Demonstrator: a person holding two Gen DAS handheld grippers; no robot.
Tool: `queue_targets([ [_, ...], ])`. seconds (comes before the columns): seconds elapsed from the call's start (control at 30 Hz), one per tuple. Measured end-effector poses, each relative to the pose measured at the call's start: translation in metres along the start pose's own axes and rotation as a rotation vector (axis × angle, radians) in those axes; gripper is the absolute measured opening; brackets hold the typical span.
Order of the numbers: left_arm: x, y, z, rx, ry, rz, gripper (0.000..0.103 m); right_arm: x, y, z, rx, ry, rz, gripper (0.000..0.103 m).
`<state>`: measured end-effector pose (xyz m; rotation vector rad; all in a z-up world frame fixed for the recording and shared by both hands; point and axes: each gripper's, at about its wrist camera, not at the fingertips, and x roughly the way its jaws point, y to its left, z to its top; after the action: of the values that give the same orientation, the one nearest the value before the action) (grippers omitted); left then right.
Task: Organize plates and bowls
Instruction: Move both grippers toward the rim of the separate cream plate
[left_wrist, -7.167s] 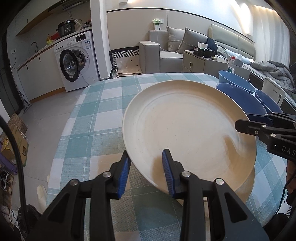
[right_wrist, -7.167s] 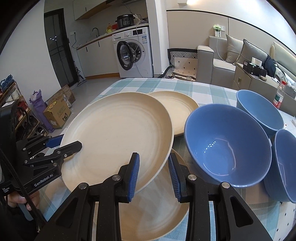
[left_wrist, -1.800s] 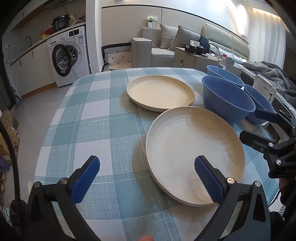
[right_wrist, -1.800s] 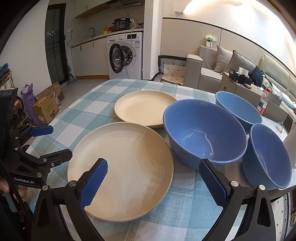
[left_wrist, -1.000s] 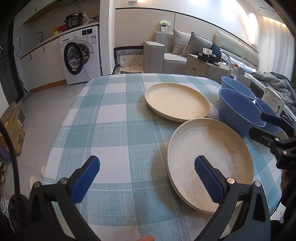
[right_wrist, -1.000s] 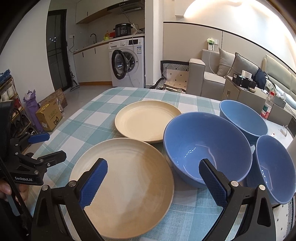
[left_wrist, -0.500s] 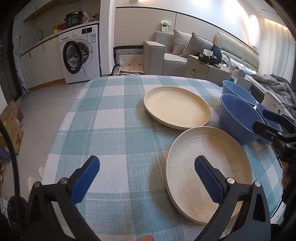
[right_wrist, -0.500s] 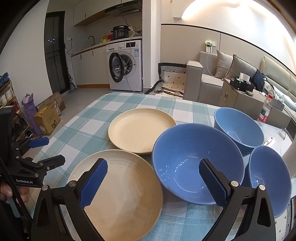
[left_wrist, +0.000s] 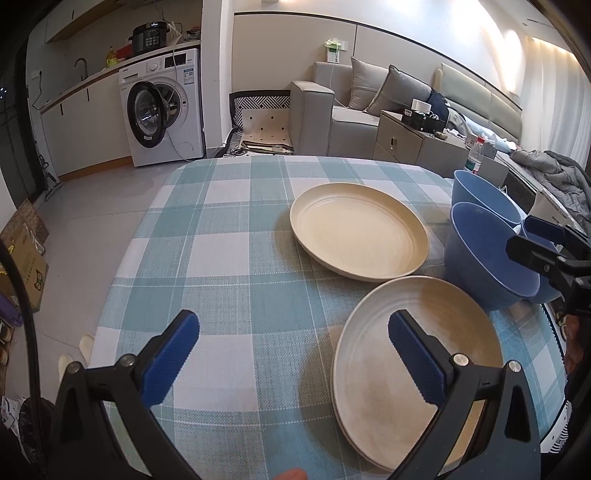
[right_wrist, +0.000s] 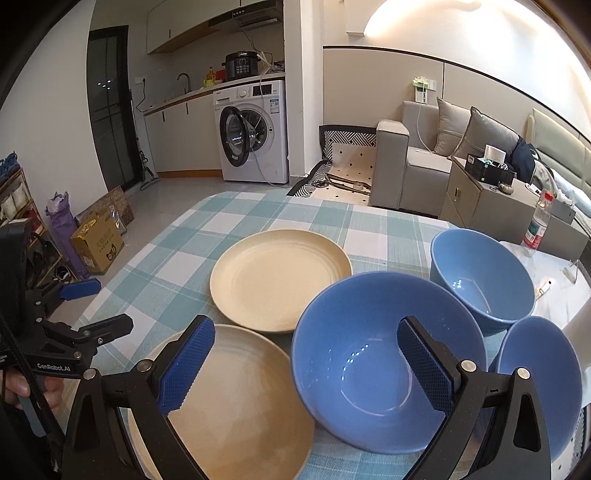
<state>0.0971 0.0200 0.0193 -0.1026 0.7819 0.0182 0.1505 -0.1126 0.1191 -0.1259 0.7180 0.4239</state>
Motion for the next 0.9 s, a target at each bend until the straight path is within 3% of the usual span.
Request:
queue_targets([
  [0.9, 0.036, 0.0, 0.035, -0.004, 0.039, -0.003, 0.103, 0.041, -0.014, 0.058, -0.102, 0.103, 0.04, 0.101],
])
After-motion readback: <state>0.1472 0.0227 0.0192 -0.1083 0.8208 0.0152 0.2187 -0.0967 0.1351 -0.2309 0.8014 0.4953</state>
